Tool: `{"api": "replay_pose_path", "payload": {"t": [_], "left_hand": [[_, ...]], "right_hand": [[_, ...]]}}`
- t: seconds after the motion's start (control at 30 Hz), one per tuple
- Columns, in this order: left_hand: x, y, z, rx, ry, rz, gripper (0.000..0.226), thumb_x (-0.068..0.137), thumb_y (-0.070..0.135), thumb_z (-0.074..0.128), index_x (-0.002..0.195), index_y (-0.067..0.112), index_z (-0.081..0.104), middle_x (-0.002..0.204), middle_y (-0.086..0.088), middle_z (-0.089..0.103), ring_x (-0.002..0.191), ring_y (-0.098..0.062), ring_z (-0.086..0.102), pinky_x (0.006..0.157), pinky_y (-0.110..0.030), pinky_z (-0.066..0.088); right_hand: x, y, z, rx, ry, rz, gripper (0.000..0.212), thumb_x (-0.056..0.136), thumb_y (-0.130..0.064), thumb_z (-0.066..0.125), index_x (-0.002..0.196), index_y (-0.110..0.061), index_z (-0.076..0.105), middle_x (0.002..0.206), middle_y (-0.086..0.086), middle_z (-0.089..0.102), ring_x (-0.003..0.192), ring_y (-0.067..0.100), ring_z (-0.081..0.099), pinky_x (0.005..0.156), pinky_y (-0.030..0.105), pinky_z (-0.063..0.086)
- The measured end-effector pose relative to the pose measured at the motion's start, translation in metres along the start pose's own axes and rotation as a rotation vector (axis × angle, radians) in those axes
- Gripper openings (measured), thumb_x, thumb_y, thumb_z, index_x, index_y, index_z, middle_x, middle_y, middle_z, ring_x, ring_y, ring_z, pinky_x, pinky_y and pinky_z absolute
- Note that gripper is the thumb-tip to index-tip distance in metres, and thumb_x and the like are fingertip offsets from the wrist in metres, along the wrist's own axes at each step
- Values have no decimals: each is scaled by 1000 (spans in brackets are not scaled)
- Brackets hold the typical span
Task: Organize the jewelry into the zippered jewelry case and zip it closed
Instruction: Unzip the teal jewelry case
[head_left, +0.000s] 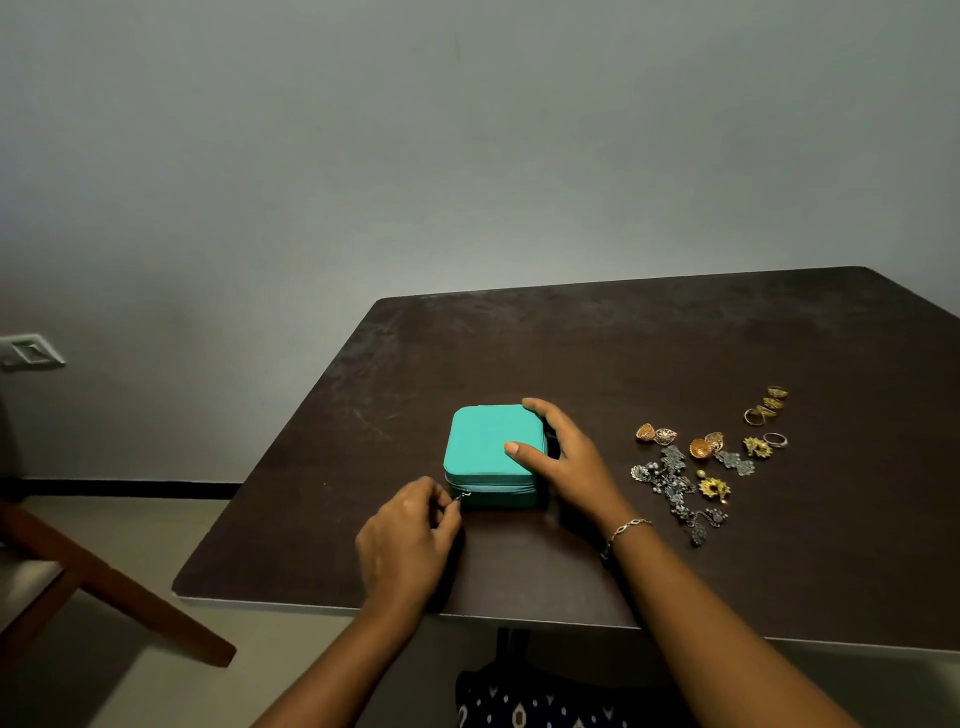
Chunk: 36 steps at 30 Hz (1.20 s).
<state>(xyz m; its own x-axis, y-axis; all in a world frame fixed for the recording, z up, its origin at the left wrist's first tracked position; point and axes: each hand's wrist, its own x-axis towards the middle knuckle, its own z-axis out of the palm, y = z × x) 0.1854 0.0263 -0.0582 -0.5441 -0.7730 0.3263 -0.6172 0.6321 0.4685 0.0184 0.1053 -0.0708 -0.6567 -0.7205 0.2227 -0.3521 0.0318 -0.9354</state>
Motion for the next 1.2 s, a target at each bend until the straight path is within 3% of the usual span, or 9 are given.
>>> {"api": "replay_pose_path", "payload": {"t": [0.17, 0.3, 0.47, 0.7, 0.93, 1.2], "left_hand": [[9, -15, -4, -38, -19, -85, 16, 83, 36, 62, 77, 22, 61, 74, 6, 65, 76, -19, 61, 60, -29, 42], [15, -17, -3, -100, -32, -131, 14, 82, 34, 64, 72, 24, 63, 71, 6, 65, 72, -17, 61, 62, -31, 48], [30, -17, -3, -99, -26, -134, 13, 83, 32, 64, 73, 24, 64, 72, 7, 64, 69, -12, 59, 58, -27, 43], [61, -18, 8, -92, -33, -129, 15, 82, 33, 64, 71, 23, 63, 71, 4, 67, 73, -17, 62, 64, -30, 48], [84, -11, 17, -69, -34, -118, 16, 81, 34, 63, 71, 22, 63, 69, 6, 64, 75, -19, 61, 60, -25, 37], [106, -2, 24, -17, -65, -59, 10, 80, 27, 56, 74, 21, 62, 70, 6, 61, 74, -19, 60, 60, -25, 36]], "right_hand": [[1, 3, -1, -4, -15, -2, 51, 82, -28, 67, 128, -26, 46, 131, -4, 48, 120, 14, 45, 98, 32, 42], [1, 3, 0, 0, -18, 18, 61, 72, -42, 64, 128, -28, 46, 132, -5, 48, 120, 13, 46, 99, 34, 42], [2, 4, 1, 2, -12, 21, 63, 69, -44, 62, 128, -28, 46, 132, -5, 49, 120, 13, 46, 100, 34, 42], [0, 5, 2, 0, -8, 13, 63, 68, -43, 63, 127, -28, 48, 130, -7, 50, 119, 11, 47, 101, 35, 41], [1, 6, 1, 16, -2, 11, 62, 68, -42, 64, 127, -28, 49, 128, -9, 51, 118, 9, 47, 100, 31, 41], [1, 7, 3, 13, 7, -4, 66, 64, -48, 65, 125, -30, 49, 127, -12, 52, 117, 7, 48, 98, 28, 42]]}}
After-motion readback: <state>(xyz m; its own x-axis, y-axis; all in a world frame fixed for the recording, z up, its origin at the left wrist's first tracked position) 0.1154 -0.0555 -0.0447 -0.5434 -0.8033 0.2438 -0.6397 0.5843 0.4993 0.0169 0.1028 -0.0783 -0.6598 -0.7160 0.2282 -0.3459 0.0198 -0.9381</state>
